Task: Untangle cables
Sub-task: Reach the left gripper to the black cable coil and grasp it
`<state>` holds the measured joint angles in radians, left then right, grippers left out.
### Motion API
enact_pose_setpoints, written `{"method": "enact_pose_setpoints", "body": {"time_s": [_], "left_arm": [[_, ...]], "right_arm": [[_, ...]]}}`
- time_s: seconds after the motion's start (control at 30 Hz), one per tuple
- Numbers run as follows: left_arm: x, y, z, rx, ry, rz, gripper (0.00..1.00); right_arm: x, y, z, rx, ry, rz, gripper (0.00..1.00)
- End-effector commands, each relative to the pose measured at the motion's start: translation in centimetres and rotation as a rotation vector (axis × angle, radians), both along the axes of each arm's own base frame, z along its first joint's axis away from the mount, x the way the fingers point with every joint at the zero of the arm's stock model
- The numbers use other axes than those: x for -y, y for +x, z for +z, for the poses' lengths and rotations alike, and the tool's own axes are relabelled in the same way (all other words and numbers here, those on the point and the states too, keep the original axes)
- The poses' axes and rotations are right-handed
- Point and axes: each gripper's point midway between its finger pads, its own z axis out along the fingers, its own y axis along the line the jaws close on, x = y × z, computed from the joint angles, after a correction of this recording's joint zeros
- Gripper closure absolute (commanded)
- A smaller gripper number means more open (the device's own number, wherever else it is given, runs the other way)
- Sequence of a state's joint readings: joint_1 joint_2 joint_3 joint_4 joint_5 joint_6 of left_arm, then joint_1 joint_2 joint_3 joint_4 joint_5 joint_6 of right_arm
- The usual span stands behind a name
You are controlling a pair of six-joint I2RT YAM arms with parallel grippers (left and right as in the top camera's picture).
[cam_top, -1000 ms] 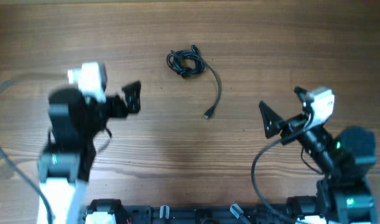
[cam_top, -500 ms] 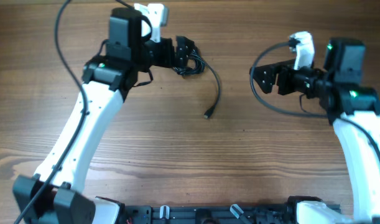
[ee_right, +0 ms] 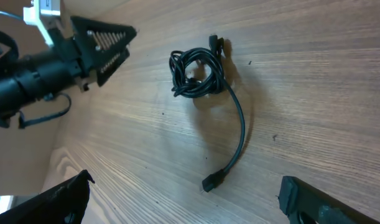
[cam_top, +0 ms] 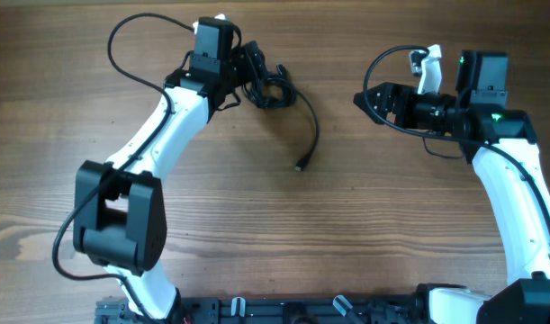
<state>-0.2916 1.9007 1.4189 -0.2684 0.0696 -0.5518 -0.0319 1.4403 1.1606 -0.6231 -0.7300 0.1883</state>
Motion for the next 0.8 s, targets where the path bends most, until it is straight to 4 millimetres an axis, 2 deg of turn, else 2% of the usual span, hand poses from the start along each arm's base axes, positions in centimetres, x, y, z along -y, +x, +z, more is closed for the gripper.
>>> {"method": "enact_pose_setpoints", "body": {"time_s": [0.0, 0.2, 0.33, 0.43, 0.47, 0.5, 0.6, 0.77], "left_arm": [[-0.7, 1.5, -3.0, -0.025, 0.0, 0.091, 0.26], [-0.1, 2.3, -5.7, -0.037, 0.002, 0.088, 0.32], [0.6, 3.2, -7.4, -0.018, -0.005, 0.079, 0.31], [1.6, 2.6, -9.4, -0.055, 0.01, 0.06, 0.34], [1.8, 2.3, -9.9, -0.067, 0.015, 0.054, 0.36], [2.1, 1.9, -10.7, -0.086, 0.022, 0.047, 0.47], [2.0, 1.4, -12.1, -0.123, 0.036, 0.045, 0.68], [2.0, 1.0, -12.5, -0.143, 0.042, 0.044, 0.85]], "right_arm": [[0.1, 0.4, 0.6, -0.016, 0.022, -0.035, 0.0], [0.8, 0.7, 0.1, -0.039, -0.002, -0.086, 0.0], [0.9, 0.6, 0.0, -0.047, -0.006, -0.089, 0.0], [1.2, 0.6, -0.4, -0.061, -0.026, -0.106, 0.0], [1.2, 0.5, -0.5, -0.062, -0.027, -0.105, 0.0], [1.2, 0.5, -0.4, -0.062, -0.026, -0.106, 0.0], [1.2, 0.5, -0.4, -0.062, -0.026, -0.106, 0.0], [1.6, 0.7, -0.6, -0.061, -0.046, -0.122, 0.0]]}}
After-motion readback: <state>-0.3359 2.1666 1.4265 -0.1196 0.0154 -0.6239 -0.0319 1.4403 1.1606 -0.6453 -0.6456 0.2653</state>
